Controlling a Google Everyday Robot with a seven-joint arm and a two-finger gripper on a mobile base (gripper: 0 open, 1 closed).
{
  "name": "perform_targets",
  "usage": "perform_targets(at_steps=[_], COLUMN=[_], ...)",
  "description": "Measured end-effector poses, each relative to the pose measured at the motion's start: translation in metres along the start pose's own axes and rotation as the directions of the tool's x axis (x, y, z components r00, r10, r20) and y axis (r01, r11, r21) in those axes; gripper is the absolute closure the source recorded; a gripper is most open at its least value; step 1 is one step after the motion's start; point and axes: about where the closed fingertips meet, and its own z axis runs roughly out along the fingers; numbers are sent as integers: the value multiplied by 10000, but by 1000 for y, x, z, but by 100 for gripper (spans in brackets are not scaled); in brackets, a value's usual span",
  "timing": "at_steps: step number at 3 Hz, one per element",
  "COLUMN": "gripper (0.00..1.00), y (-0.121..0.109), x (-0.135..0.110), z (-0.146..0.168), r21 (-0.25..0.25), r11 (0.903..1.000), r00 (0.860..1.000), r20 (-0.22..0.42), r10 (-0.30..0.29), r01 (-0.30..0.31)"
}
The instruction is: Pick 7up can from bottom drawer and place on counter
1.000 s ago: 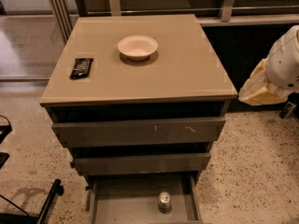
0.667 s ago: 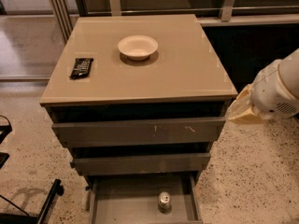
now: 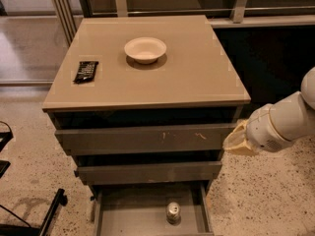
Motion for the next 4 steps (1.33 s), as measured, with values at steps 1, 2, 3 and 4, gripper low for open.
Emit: perform_targets(at_steps=[1,2,3,4], gripper=[100,100,100,100], y=[5,18,34,51], x=[30,88,136,183], z=[28,94,164,228], r21=[-98,-385,-740,-1180], r11=[9999,9989,9955,9849], r00=[10000,9996,9967,9892], r20=[-42,89,507,589], r10=[39,259,633,1342], r01=[-39,-255,-594,-1266])
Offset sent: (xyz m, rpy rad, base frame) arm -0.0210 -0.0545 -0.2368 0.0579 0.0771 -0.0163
